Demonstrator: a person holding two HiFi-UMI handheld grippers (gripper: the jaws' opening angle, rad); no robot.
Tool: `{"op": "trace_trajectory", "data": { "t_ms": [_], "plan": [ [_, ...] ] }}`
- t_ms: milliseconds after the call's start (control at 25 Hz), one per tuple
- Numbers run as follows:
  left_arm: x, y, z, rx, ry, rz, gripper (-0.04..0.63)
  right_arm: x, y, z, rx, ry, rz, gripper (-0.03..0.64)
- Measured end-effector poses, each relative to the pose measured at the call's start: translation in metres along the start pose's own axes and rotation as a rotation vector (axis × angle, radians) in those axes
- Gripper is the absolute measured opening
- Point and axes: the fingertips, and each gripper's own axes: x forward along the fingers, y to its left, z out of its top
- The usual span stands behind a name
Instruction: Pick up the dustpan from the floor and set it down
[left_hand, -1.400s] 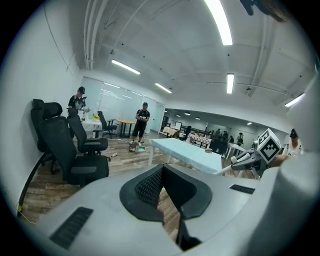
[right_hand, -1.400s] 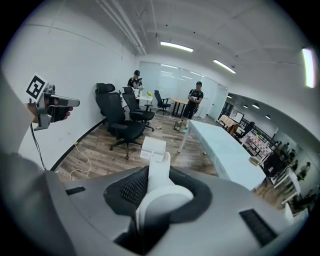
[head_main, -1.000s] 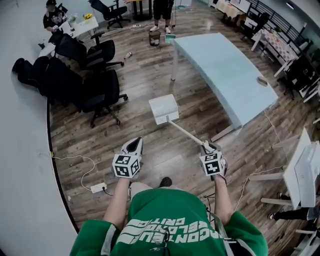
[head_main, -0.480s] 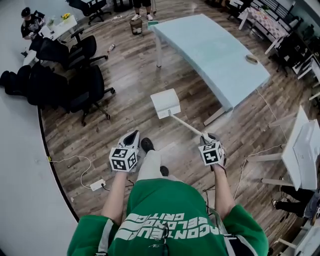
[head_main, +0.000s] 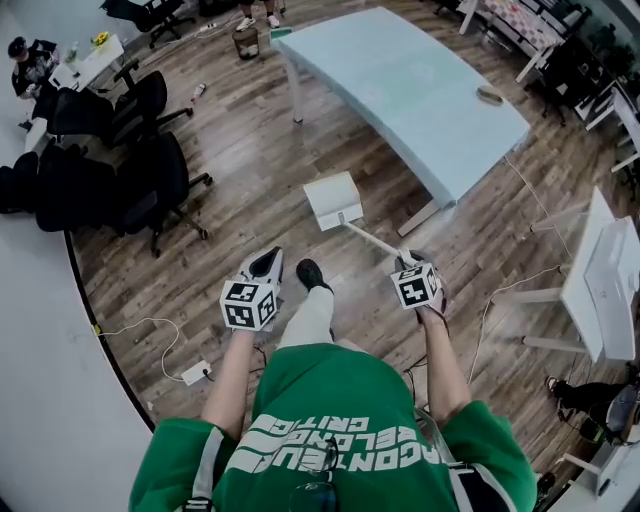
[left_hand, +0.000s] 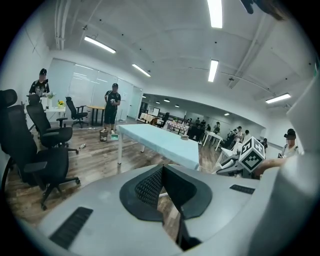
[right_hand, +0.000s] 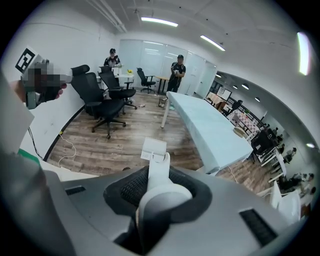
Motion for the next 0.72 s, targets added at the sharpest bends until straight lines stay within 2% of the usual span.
{"op": "trace_trajectory", "data": {
  "t_ms": [280,720],
  "plan": [
    [0.041,0.011,0.020,-0.002,0.016,-0.010,0.000,0.051,-0.021,0.009,0.010,0.076,0.026,0.117],
    [0.101,0.065,0.041,-0.043,0.050,0.024,0.000,0.152,-0.023,0.037,-0.011,0.217,0.087,0.116]
  ]
}}
